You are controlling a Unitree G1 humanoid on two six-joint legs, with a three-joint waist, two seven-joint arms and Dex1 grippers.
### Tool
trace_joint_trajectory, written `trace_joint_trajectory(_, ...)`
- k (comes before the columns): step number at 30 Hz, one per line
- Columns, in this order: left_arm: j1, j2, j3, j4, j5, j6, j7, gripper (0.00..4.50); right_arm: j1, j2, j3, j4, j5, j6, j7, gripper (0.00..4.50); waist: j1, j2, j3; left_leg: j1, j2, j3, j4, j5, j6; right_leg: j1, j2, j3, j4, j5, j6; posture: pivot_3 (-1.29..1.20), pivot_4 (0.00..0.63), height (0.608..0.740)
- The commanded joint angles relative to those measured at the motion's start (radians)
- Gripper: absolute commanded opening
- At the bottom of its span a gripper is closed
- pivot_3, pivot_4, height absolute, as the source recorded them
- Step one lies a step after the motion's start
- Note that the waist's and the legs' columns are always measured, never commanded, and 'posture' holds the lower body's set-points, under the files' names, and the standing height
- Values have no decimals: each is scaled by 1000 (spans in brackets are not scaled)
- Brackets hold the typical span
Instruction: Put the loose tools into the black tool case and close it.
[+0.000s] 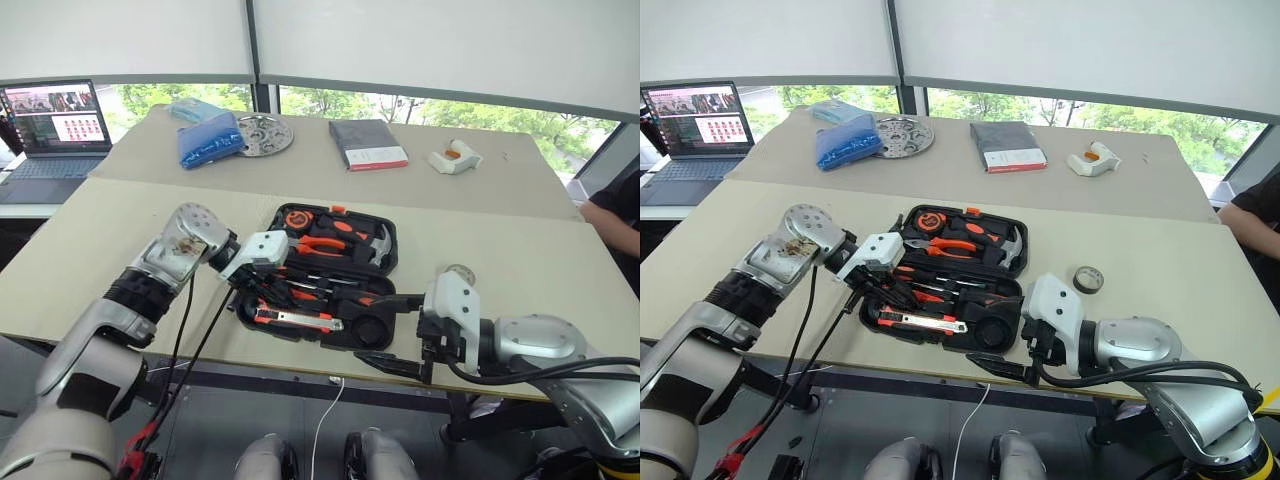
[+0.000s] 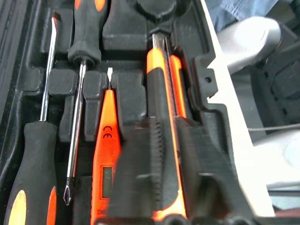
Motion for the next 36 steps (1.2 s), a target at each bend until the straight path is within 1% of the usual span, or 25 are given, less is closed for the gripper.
trace_joint_trajectory(1, 6, 0, 23, 1, 62, -54, -1, 39, -12, 3, -10, -14, 5, -20, 7, 4500, -1, 0, 0, 0, 0, 0, 0, 0, 0, 0, 0, 0, 0, 0, 0, 0, 150, 718)
trace_joint_trajectory(9, 48, -19, 6, -4, 120, -76, -3, 39, -16, 12, -10, -12, 2, -14, 0, 4500, -3, 0, 0, 1, 0, 0, 0, 0, 0, 1, 0, 0, 0, 0, 0, 0, 150, 718)
trace_joint_trajectory(15, 84, -45, 9, 35, 198, -158, 23, 39, -13, 16, -16, -13, 2, -9, -10, 4500, -6, 0, -1, 2, 1, 0, 0, 0, 0, 2, 0, 1, 0, 0, 0, 0, 150, 718)
trace_joint_trajectory(25, 79, -71, 61, 25, 187, -149, -3, 39, -17, 16, -21, -5, 1, -8, -12, 4500, -5, 2, -2, 4, 0, 0, 0, 0, 1, 3, -1, 1, 0, 0, 0, 0, 150, 718)
trace_joint_trajectory(27, 48, -73, 87, 41, 164, -127, -3, 39, -18, 16, -22, -4, 2, -8, -13, 4500, -5, 2, -2, 3, 0, 0, 0, -1, 1, 3, -1, 1, 0, 0, 0, 0, 150, 718)
trace_joint_trajectory(30, 1, -50, 97, 31, 69, -48, -3, 39, -13, 14, -25, -5, 4, -8, -11, 4500, -5, 2, -1, 2, 0, 0, 0, -1, 1, 3, 0, 0, 0, 0, 0, 0, 150, 718)
trace_joint_trajectory(33, -19, 10, 55, -9, -23, -9, -3, 39, -8, 12, -26, -3, 3, -10, -9, 4500, -7, 1, -1, 1, 1, 0, 0, -1, 1, 2, 0, 0, 0, 0, 0, 0, 150, 718)
trace_joint_trajectory(36, -16, 49, 10, -42, -72, 4, -3, 39, -8, 14, -23, -3, 1, -10, -10, 4500, -9, 1, -1, 2, 1, 0, 0, -1, 1, 2, -1, 0, 0, 0, 0, 0, 150, 718)
